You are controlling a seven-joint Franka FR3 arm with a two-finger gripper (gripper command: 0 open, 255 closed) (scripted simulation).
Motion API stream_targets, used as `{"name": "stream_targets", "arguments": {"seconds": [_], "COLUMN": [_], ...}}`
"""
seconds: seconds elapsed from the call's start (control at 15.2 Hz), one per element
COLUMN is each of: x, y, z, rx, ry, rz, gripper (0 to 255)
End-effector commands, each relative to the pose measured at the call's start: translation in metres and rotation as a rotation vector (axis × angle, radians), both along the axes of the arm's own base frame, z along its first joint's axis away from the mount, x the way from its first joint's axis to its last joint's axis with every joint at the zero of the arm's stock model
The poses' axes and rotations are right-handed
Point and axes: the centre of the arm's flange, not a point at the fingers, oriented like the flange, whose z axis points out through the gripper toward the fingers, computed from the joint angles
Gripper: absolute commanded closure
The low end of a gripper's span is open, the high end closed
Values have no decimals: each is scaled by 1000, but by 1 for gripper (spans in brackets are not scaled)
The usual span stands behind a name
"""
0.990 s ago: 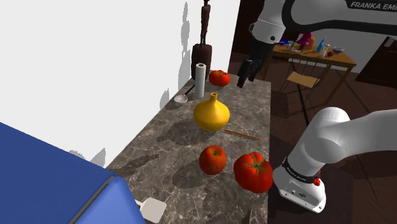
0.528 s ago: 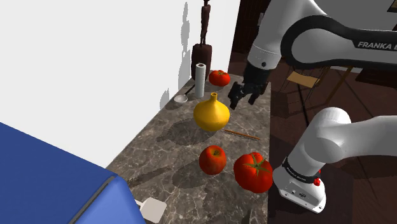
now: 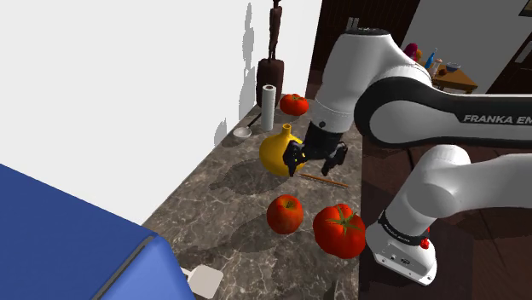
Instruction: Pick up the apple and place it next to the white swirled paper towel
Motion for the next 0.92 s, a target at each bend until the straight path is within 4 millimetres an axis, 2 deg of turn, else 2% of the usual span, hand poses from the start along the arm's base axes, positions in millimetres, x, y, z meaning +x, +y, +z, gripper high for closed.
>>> {"name": "stream_targets", "arguments": {"seconds": [0.0,0.13,0.2,0.66,0.86], "x": [4,9,10,14,14], "y": [23,46,50,51,51], "z": [-15,-29,-31,-71,-71], "rx": [6,10,10,10,10], "ry": [9,17,18,18,18], "rz": [-97,-187,-201,-201,-201], "gripper": [0,0,0,0,0]}}
